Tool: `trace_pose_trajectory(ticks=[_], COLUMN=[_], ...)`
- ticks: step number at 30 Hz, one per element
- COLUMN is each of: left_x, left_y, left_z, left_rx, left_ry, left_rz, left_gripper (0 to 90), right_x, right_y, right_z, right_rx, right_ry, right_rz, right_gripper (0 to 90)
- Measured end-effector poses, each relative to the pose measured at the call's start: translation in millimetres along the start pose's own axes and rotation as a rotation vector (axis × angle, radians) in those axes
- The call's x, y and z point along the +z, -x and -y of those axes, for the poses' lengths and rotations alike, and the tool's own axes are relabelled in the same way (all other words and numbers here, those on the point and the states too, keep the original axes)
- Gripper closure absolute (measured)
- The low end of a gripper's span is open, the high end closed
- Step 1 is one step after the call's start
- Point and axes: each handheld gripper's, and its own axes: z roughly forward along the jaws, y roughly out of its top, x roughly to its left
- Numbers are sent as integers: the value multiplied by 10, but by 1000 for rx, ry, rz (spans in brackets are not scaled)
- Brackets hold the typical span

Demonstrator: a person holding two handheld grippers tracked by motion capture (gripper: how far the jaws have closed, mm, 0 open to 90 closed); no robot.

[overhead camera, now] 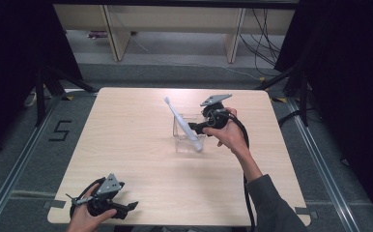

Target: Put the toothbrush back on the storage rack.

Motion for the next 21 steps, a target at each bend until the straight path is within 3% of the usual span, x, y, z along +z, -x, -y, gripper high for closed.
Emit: trace_pose_trajectory(ticks=[4,5,7,11,12,13,14,15,19,21], left_x=[0,7,5,7,8,8,0,-2,-2,2], left_y=[5,16,14,12,15,16,2,2,8,9], left_z=[1,2,3,4,3,3,1,1,5,5], left_rx=[-5,-20,-15,-17,-20,-19,-1,1,-11,-11], left_ry=[6,18,14,14,16,16,0,0,8,9], left_rz=[1,6,4,5,6,6,-3,-4,3,4], left_gripper=[149,149,149,150,149,150,150,150,149,149], right_x=[-52,-44,-84,-97,-122,-119,-125,-131,-166,-175], right_y=[12,11,5,13,8,9,9,27,15,23], right_z=[14,25,28,57,61,71,79,84,115,127], right_rx=[-1,-6,10,1,8,8,13,-11,6,-9], right_ry=[2,29,11,46,22,32,33,37,44,58], right_rz=[1,7,0,4,-8,-6,-4,-1,-12,-6], right_gripper=[282,282,282,282,282,281,279,279,279,279])
